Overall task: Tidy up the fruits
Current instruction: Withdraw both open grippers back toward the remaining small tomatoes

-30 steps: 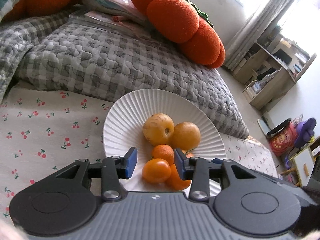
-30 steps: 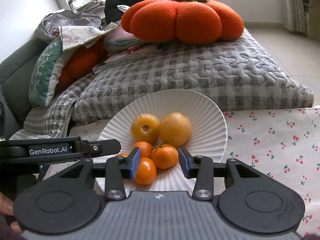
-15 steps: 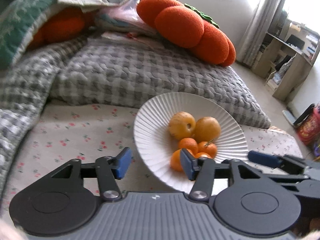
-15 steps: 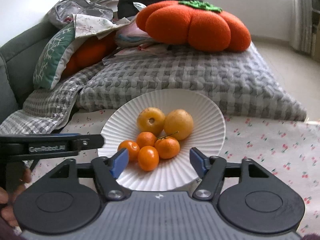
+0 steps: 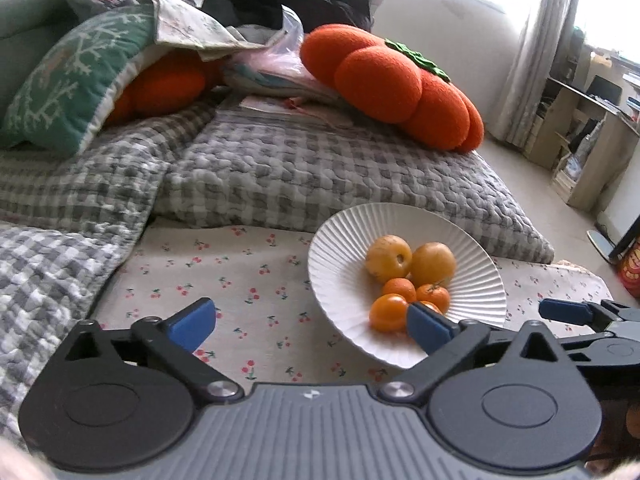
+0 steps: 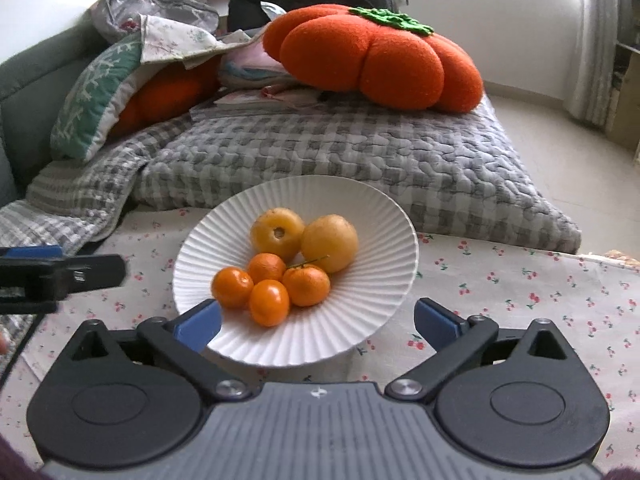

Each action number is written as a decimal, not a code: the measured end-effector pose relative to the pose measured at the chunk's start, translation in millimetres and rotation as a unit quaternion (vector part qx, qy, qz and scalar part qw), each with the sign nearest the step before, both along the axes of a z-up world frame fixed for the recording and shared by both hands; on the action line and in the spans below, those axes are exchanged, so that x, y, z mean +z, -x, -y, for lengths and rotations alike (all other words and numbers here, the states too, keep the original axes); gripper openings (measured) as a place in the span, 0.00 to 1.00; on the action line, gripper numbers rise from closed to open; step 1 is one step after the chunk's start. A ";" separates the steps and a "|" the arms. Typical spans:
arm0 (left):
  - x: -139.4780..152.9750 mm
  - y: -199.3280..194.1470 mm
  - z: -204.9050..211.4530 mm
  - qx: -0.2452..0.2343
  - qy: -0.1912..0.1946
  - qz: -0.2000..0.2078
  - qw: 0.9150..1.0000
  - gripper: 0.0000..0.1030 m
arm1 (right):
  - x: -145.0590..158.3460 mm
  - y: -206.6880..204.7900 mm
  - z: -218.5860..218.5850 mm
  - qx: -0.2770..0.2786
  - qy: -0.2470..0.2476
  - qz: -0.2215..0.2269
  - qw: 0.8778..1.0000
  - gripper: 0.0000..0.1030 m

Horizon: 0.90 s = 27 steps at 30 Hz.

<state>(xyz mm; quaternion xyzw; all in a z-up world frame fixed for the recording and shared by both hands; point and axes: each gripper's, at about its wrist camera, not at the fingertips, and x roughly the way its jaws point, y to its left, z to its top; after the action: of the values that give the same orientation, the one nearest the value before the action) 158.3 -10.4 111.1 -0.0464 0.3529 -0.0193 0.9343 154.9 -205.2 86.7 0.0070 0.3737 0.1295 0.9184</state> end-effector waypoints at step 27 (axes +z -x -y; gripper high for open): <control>35.7 84.2 -21.3 0.056 -0.113 0.067 0.990 0.93 | 17.2 53.0 -17.8 0.068 0.000 0.023 0.997 1.00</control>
<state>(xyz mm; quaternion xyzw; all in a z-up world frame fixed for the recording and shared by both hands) 74.1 10.9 146.8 0.0412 0.2862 0.0705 0.9547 102.0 -187.4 103.9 -0.0212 0.3517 0.1916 0.9161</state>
